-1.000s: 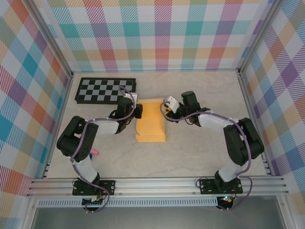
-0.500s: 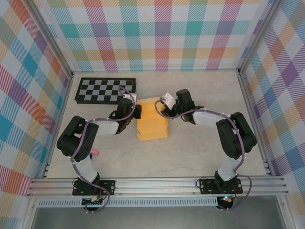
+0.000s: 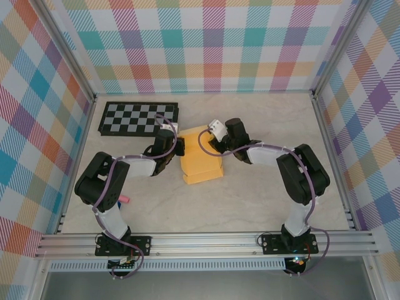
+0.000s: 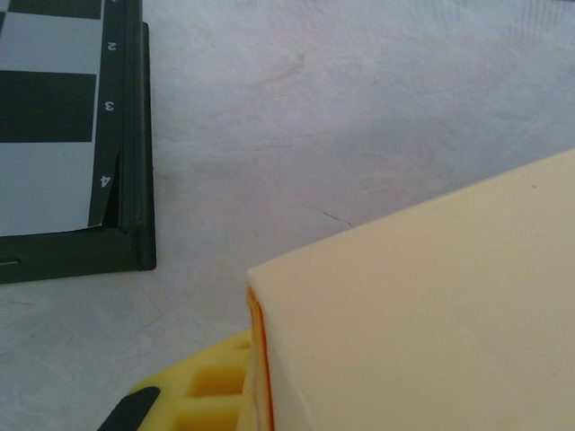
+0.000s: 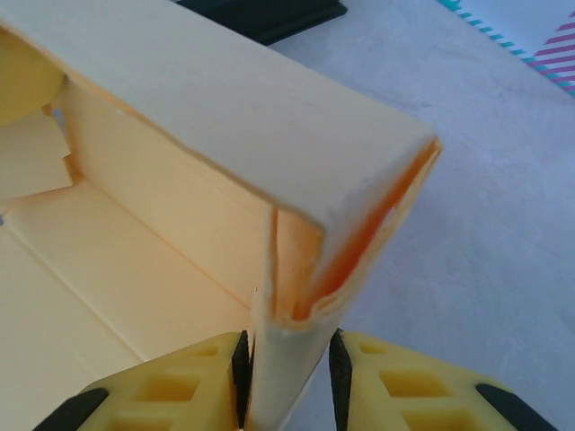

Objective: Fold the paper box

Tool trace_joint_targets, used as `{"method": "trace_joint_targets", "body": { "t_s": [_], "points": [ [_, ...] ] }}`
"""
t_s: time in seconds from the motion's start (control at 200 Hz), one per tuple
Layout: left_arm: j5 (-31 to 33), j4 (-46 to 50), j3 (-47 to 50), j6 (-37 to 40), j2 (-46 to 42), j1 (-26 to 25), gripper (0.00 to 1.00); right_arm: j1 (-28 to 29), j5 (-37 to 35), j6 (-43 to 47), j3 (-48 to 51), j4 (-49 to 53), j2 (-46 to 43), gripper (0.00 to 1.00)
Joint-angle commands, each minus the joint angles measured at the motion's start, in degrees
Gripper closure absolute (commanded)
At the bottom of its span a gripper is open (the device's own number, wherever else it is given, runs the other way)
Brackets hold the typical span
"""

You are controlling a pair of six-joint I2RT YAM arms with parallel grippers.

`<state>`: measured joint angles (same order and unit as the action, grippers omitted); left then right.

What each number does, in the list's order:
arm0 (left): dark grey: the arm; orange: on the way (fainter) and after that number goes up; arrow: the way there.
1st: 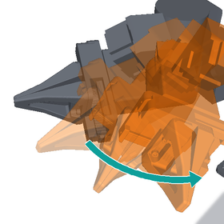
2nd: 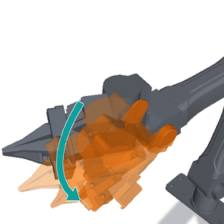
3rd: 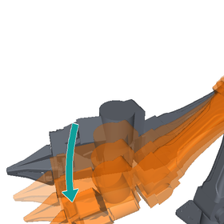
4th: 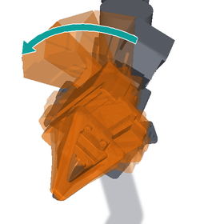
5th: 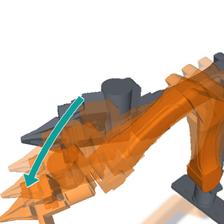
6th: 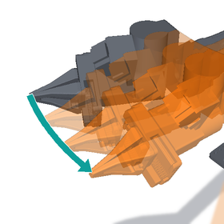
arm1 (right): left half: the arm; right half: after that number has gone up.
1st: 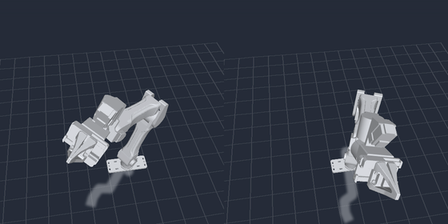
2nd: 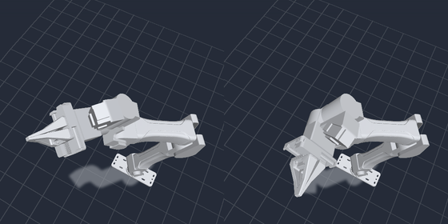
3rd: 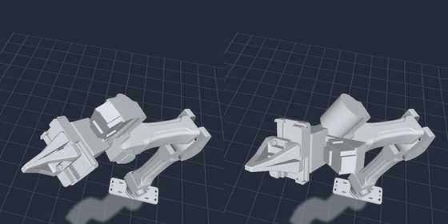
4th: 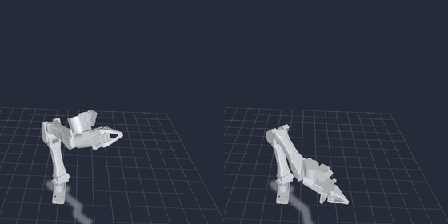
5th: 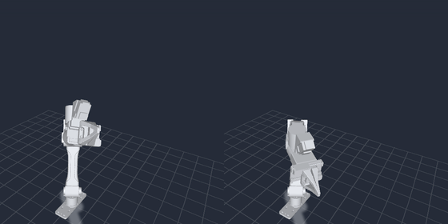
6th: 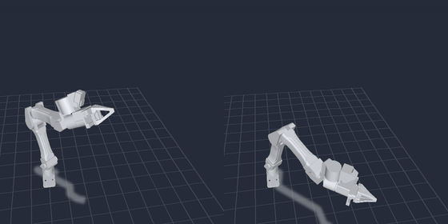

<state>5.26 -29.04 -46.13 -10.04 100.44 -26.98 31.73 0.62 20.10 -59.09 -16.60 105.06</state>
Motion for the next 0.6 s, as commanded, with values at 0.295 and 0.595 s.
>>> {"method": "trace_joint_targets", "body": {
  "t_s": [0.295, 0.595],
  "points": [
    [18.33, -11.82, 2.11, 2.15, 3.39, -10.18, 1.00, 5.81, -22.58, -9.60, 1.63, -13.38, 4.72, 0.84],
    [31.24, -17.11, 2.45, 2.49, 4.84, -14.47, 1.00, 9.41, -34.64, -29.59, 1.49, -3.45, 2.22, 0.90]
  ]
}}
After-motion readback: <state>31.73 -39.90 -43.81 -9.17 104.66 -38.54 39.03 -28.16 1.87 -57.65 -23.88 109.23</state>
